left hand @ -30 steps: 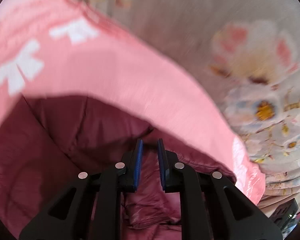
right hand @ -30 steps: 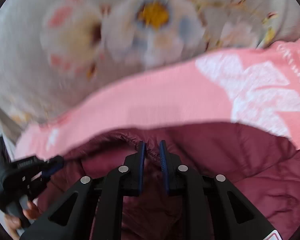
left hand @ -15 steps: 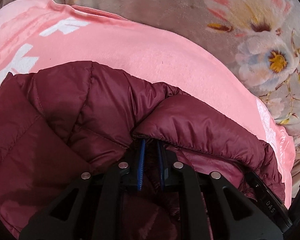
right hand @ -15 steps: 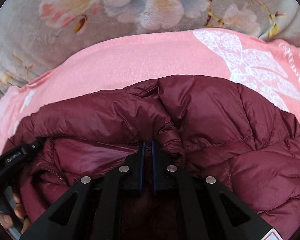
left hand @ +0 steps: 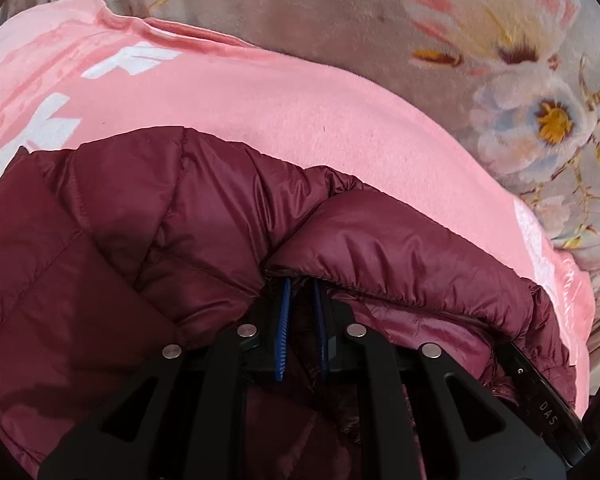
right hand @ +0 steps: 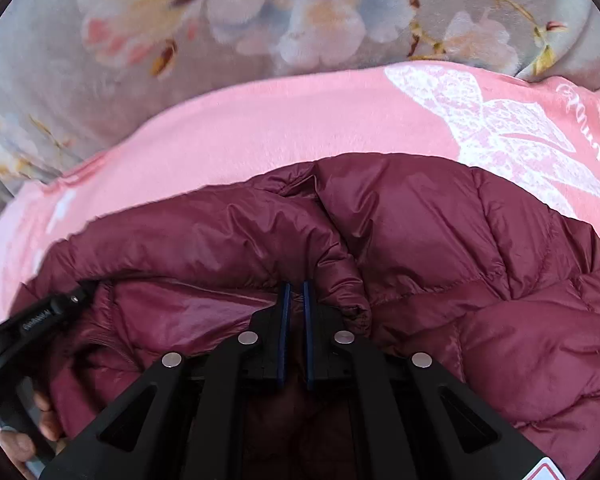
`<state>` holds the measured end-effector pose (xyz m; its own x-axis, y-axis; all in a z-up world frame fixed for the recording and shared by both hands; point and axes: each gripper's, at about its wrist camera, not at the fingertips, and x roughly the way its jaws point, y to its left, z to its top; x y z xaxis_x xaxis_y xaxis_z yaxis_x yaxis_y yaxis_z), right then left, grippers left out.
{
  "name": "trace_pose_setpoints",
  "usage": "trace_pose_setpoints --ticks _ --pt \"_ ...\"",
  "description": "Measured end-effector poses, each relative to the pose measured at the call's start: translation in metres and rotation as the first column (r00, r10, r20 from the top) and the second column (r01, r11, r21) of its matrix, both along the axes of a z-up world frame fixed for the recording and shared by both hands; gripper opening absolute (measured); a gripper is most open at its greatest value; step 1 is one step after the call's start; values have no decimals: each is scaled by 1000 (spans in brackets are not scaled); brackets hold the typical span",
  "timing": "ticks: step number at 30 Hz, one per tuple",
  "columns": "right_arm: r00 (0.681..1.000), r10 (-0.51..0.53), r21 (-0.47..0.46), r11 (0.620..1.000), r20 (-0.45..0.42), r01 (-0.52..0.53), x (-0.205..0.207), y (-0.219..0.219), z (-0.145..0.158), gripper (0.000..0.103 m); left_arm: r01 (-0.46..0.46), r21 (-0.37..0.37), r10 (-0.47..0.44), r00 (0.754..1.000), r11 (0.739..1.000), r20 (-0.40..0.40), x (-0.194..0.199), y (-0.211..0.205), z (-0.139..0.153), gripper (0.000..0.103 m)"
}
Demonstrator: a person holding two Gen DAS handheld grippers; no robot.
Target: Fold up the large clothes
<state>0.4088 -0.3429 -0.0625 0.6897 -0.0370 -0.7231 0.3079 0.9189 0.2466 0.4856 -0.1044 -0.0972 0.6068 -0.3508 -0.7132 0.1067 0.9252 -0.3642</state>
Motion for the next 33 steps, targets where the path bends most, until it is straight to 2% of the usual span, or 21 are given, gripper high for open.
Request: trace_pose_setpoints --ticks 3,5,6,7,9,11,13,16,18,19,21,23,26,29,31,33 --pt "997 -1 28 1000 82 -1 -37 3 20 17 -28 -49 28 1000 998 -6 -20 21 6 12" --pt "987 59 36 997 150 -65 -88 15 43 18 -29 -74 29 1000 997 6 -50 44 17 14" --pt "980 84 18 996 182 -89 -119 19 53 22 -11 -90 11 1000 996 7 -66 55 22 18" --pt "974 101 4 995 205 -104 -143 21 59 26 7 -116 -5 1000 993 10 -87 71 30 22" --pt "955 134 -34 991 265 -129 -218 27 75 51 8 -151 -6 1000 989 16 -127 100 43 45" --pt "944 150 -54 989 295 -140 -280 31 83 59 -2 -150 8 999 989 39 -180 138 55 49" --pt "943 151 -70 988 296 -137 -343 35 86 60 -1 -131 7 999 991 51 -225 165 63 50" --pt "946 149 -114 986 287 -120 -424 43 87 69 -11 -98 15 999 995 41 -303 211 71 55" --pt "954 126 -149 985 271 -87 -475 48 83 78 -31 -63 33 999 998 40 -339 231 73 68" --pt "958 112 -147 986 263 -75 -489 48 79 79 -54 -20 55 998 998 41 -364 244 71 71" --pt "970 57 -90 995 238 -37 -516 38 62 81 -101 18 101 995 995 9 -387 263 58 87" --pt "978 -16 -40 999 207 25 -527 26 41 81 -145 2 145 988 989 -52 -394 277 37 87" --pt "979 -128 47 991 156 122 -528 6 10 81 -206 -73 193 969 976 -152 -389 293 6 87" --pt "976 -190 153 973 104 173 -520 -11 -4 81 -240 -100 227 965 966 -129 -389 293 4 87" --pt "972 -211 180 965 106 190 -518 -18 -4 81 -212 -156 190 971 965 -145 -380 286 2 87" --pt "973 -208 191 964 98 187 -512 -21 -6 81 -233 -142 213 966 962 -143 -375 280 2 87"
